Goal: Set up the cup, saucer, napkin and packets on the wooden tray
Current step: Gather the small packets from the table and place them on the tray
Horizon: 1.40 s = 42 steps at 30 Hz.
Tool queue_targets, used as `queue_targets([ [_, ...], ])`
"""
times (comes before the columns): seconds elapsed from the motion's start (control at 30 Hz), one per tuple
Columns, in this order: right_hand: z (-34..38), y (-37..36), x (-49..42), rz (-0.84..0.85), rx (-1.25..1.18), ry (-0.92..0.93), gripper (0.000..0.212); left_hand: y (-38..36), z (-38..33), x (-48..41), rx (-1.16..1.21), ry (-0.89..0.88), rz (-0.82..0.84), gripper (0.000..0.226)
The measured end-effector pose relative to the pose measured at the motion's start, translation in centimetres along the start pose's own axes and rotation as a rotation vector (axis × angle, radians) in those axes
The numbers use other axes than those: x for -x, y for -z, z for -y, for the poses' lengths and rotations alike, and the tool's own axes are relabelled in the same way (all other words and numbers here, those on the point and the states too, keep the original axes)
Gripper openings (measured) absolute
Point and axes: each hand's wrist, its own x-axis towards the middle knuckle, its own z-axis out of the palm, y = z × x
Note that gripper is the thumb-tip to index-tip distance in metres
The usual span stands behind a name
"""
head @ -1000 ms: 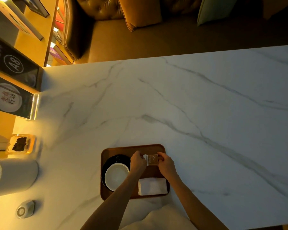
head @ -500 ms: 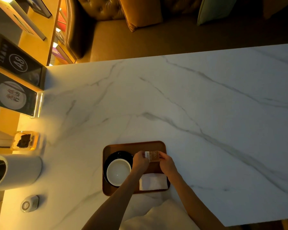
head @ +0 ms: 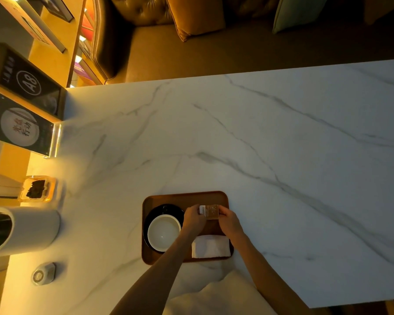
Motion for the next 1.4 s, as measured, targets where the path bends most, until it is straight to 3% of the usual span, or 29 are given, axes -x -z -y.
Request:
queue_targets([
  [0.43, -0.3, 0.2, 0.0, 0.019, 0.036, 0.002, 0.047, 0.0, 0.4, -0.3, -0.02, 0.014, -0.005, 0.029],
  [0.83, -0.5, 0.5, 0.3, -0.038, 0.0, 0.017, 0.04, 1.2, -0.7, 0.1, -0.105, 0.011, 0.026, 0.036],
  [0.93, -0.7, 0.7, 0.9, -0.148, 0.037, 0.042, 0.037, 2.6, -0.9, 1.0, -0.082, -0.077, -0.088, 0.042],
  [1.03, -0.5, 0.6, 1.7, -0.216, 0.043, 0.134, 0.032, 5.2, 0.0, 2.8, 0.024, -0.171, -0.305, 0.029],
  [1.2, 0.7, -2.2, 3.0, -0.064, -0.105, 0.14, 0.03, 9.7, 5.2, 5.7, 0.071, -0.026, -0.55, 0.023],
  [1.27, 1.0, -4.2, 3.7, 0.06, -0.15, 0.112, 0.034, 10.6, 7.6, 6.7, 0.131, 0.079, -0.521, 0.024],
  [1.4, 1.3, -8.1, 5.1, 0.198, -0.212, 0.055, 0.039, 10.9, 10.3, 8.1, 0.274, 0.141, -0.294, 0.032],
])
